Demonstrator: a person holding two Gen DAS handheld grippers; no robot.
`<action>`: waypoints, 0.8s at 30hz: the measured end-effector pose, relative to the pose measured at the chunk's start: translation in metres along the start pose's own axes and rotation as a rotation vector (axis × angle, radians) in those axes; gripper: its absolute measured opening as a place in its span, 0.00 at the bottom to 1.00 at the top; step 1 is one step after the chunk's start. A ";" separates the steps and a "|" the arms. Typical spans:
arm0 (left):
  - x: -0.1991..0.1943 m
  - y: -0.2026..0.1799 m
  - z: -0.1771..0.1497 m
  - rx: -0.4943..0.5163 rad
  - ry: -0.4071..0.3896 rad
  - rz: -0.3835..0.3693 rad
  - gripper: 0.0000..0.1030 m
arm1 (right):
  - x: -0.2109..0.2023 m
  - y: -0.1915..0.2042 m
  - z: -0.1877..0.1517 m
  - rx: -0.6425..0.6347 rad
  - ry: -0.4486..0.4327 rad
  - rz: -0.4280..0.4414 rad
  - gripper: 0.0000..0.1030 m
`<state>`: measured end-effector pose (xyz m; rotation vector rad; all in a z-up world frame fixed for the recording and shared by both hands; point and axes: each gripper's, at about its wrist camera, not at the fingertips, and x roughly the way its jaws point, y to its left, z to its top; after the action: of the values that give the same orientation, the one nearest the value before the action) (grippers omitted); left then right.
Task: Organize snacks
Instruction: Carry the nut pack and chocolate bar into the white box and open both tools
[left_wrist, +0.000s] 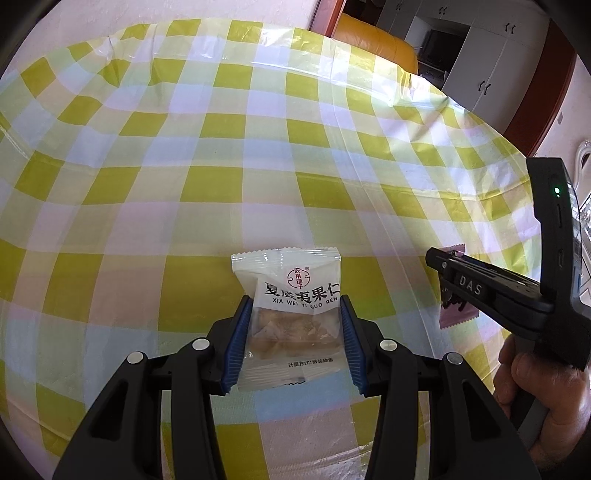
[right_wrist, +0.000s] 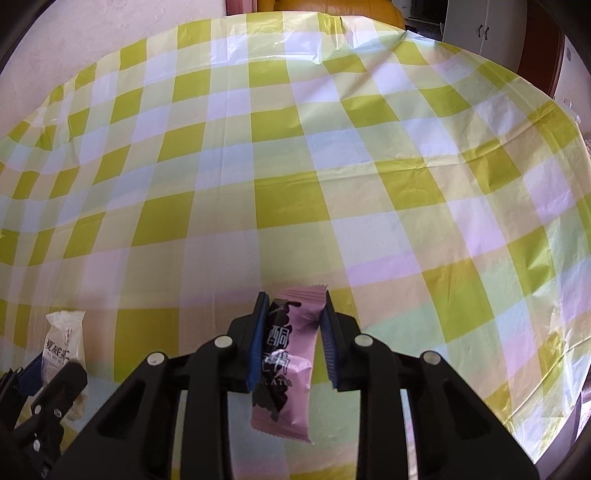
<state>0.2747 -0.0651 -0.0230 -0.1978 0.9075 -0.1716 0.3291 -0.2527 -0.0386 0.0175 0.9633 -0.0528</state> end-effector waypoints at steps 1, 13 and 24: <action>-0.001 -0.001 0.000 0.002 -0.002 -0.002 0.43 | -0.004 -0.002 -0.003 0.001 -0.001 0.001 0.26; -0.023 -0.016 -0.008 0.022 -0.025 -0.039 0.43 | -0.054 -0.019 -0.042 -0.018 -0.003 0.005 0.26; -0.052 -0.047 -0.025 0.063 -0.033 -0.108 0.43 | -0.103 -0.050 -0.077 -0.016 -0.016 -0.011 0.26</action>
<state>0.2207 -0.1008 0.0129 -0.1907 0.8583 -0.2962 0.2046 -0.2955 0.0028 -0.0031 0.9474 -0.0551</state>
